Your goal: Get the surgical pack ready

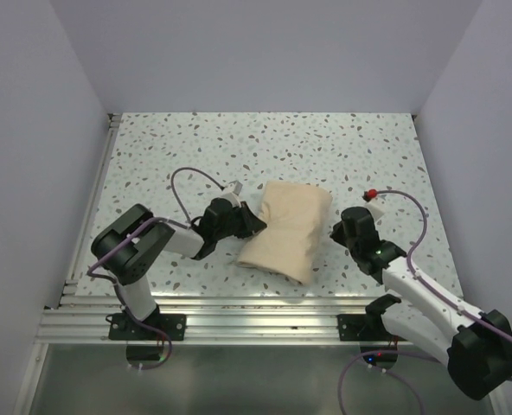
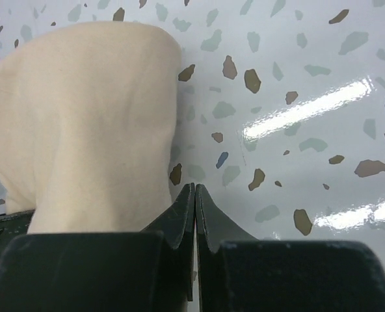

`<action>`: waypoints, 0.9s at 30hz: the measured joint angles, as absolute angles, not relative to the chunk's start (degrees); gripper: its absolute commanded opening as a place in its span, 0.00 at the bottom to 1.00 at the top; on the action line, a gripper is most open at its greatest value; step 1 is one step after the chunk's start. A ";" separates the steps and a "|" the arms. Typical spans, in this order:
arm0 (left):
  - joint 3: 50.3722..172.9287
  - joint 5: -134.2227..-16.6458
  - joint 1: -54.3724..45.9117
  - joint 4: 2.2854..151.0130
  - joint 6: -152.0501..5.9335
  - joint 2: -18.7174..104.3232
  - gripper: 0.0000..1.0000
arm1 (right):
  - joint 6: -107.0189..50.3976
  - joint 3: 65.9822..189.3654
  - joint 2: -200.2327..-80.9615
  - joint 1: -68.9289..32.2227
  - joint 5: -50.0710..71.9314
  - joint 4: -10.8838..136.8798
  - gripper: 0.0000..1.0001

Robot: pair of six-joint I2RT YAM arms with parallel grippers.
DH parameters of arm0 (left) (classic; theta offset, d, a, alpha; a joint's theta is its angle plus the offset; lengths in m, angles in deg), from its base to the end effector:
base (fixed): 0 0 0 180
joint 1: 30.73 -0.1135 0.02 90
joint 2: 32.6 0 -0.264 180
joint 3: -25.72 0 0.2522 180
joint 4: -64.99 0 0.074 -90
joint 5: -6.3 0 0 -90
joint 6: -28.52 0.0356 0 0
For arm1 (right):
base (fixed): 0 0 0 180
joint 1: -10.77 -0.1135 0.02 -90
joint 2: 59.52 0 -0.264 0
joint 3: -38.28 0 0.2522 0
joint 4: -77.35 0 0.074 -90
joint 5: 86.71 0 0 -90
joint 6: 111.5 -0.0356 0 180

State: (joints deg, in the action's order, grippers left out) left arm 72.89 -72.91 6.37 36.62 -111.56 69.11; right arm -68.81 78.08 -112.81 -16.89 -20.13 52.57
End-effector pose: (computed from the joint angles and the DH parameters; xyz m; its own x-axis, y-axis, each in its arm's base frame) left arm 0.2494 -0.1969 0.1185 -0.7830 -0.3524 -0.5126 0.1965 0.6418 -0.7413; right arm 0.1759 0.0762 0.2002 -0.4819 0.5089 -0.7133 0.3018 0.8606 0.4102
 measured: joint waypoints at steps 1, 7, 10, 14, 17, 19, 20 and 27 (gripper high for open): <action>73.46 -73.94 7.20 37.50 -111.10 68.93 0.00 | -68.72 78.28 -112.38 -16.80 -20.52 51.91 0.00; 75.69 -77.21 10.94 39.38 -108.66 68.43 0.26 | -67.38 79.96 -110.85 -16.14 -23.23 47.76 0.00; 75.77 -77.98 12.08 40.80 -108.33 67.71 0.41 | -66.53 81.05 -110.21 -15.77 -24.35 45.79 0.02; 75.77 -78.40 13.21 43.64 -108.09 65.11 0.53 | -65.24 82.39 -109.27 -15.44 -24.83 43.82 0.05; 75.77 -78.42 13.43 45.08 -107.43 61.87 0.59 | -63.71 83.11 -109.10 -15.40 -24.70 43.54 0.06; 75.77 -78.53 13.43 46.74 -106.82 59.47 0.64 | -62.31 83.90 -109.43 -15.40 -24.04 43.54 0.11; 75.77 -78.61 13.45 47.57 -106.60 58.27 0.65 | -61.51 84.49 -109.97 -15.40 -23.58 43.61 0.13; 77.15 -79.47 13.52 55.66 -102.91 48.06 0.62 | -54.55 92.16 -119.42 -15.09 -13.68 45.64 0.23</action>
State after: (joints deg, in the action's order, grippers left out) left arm 77.15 -79.47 13.52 55.66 -102.91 48.06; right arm -54.55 92.16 -119.42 -15.09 -13.68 45.64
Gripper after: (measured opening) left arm 0.645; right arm 0.201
